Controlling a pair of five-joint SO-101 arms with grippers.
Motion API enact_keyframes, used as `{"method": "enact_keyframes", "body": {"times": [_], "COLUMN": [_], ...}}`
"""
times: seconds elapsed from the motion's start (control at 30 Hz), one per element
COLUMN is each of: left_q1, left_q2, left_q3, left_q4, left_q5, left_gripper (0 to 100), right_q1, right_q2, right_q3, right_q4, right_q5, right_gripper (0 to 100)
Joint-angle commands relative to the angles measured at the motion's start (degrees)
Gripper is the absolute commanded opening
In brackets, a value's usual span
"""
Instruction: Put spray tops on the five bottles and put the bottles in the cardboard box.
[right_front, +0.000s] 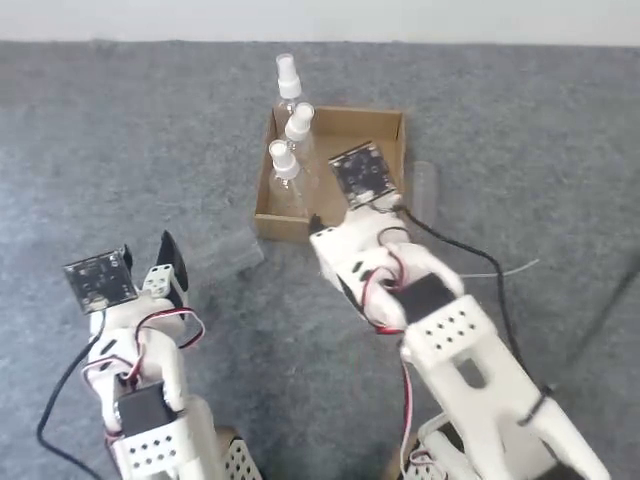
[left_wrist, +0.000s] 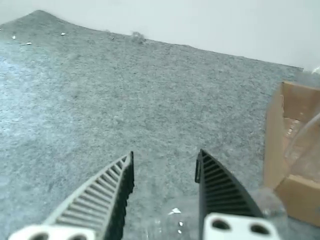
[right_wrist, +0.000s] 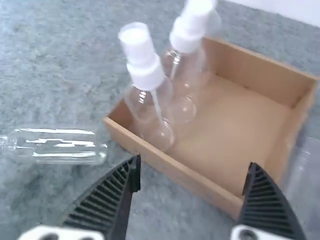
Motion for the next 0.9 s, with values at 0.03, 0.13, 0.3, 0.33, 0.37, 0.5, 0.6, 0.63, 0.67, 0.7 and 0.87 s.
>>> {"method": "enact_keyframes", "body": {"times": [0.03, 0.13, 0.3, 0.33, 0.37, 0.5, 0.6, 0.63, 0.67, 0.7, 0.87], "left_q1": [-0.70, -0.70, -0.70, -0.70, -0.70, -0.53, -0.44, -0.44, -0.44, -0.44, -0.44], "left_q2": [-0.88, -0.88, -0.88, -0.88, -0.88, -0.88, -0.88, -0.88, -0.88, -0.88, -0.88], "left_q3": [-2.07, -2.07, -2.07, -2.07, -2.07, -2.07, -1.98, -1.98, -1.98, -1.98, -1.98], "left_q4": [-1.58, -1.58, -1.67, -1.67, -1.67, -1.67, -1.67, -1.67, -1.67, -1.67, -1.67], "left_q5": [0.00, 0.00, 0.00, 0.00, 0.00, 0.00, 0.00, 0.00, 0.00, 0.00, 0.00], "left_gripper": [19, 19, 19, 19, 19, 19, 19, 19, 19, 19, 19], "right_q1": [5.85, 8.57, 11.65, 12.26, 12.88, 15.60, 17.54, 18.42, 19.21, 19.91, 22.81], "right_q2": [-7.08, -7.34, -7.34, -7.34, -7.34, -4.79, 0.22, 2.24, 4.26, 6.37, 17.27], "right_q3": [-7.74, -12.22, -16.88, -17.05, -17.14, -17.67, -19.96, -21.10, -22.24, -23.38, -28.75], "right_q4": [10.51, 17.27, 23.78, 23.78, 23.78, 23.43, 23.43, 23.43, 23.43, 23.43, 23.43], "right_q5": [0.00, 0.00, 0.00, 0.00, 0.00, 0.09, 0.09, 0.00, -0.09, -0.18, -0.35], "right_gripper": [27.8, 27.8, 27.8, 27.8, 27.8, 27.8, 27.8, 27.8, 27.8, 27.8, 27.8]}}
